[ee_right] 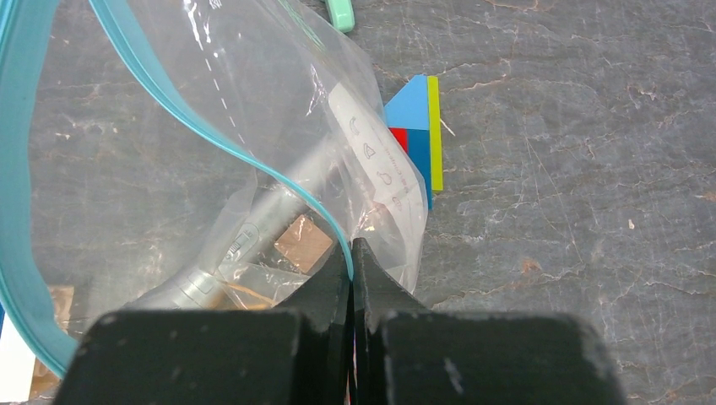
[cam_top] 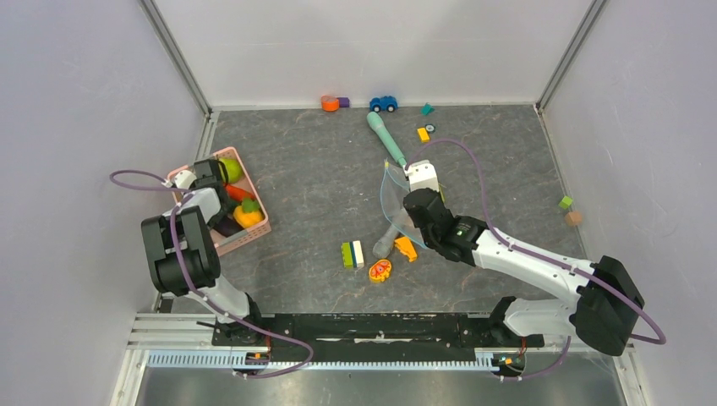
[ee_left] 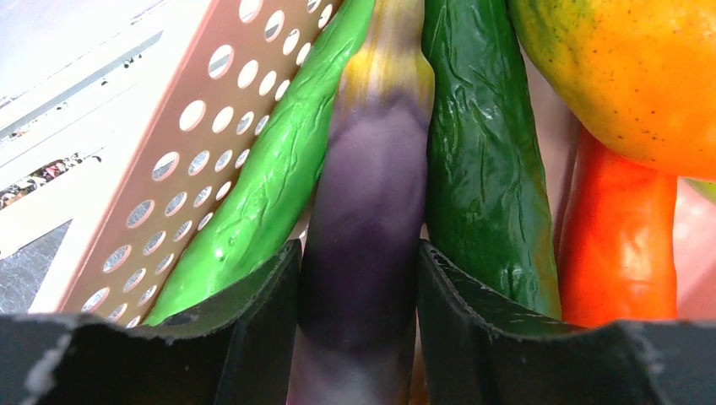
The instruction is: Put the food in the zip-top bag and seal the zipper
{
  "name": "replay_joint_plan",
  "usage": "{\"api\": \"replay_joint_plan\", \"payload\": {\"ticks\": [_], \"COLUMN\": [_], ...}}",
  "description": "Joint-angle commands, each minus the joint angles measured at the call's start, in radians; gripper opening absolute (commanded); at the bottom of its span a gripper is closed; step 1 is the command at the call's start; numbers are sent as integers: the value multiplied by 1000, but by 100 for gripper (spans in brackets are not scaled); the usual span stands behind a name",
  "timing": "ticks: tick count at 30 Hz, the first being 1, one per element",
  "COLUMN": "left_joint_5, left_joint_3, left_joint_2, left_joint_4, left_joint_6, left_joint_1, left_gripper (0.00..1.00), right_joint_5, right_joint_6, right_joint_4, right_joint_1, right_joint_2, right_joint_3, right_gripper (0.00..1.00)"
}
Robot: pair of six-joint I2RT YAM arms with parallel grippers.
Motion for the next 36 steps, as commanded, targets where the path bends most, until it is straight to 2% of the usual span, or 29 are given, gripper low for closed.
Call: {"api": "replay_joint_plan", "payload": {"ticks": [1,15,21,24,27,32,36], "left_joint_5": [22,105,261,403,583,707,878], "left_joint_3": [3,-205,-327,-378,-415,-410,-449], "left_joint_2": [-54,-491,-704,-771,-791,-803,-803], "left_joint_4": [18,206,380,473,564,600,756], "left_joint_6": [-5,76,126,167,177,199,95], "left_joint_1": [4,2,2,2,2,2,-3], "left_gripper": [3,2,2,2,2,2,2], "right_joint_5": [16,36,4,-2,-19,-82,-110], "right_joint_6": [6,1,16,22,26,63,71], "right_joint_4": [32,59,65,70,71,60,61], "right_joint_1": [3,1,-1,-5,-9,-27,-36], "right_joint_2": [-17,-120,-125,-109,-88,-71,-74], "right_joint_3": [-2,-35,-24,-13,-5,-4,-14], "right_gripper": [1,1,1,1,1,1,2]}}
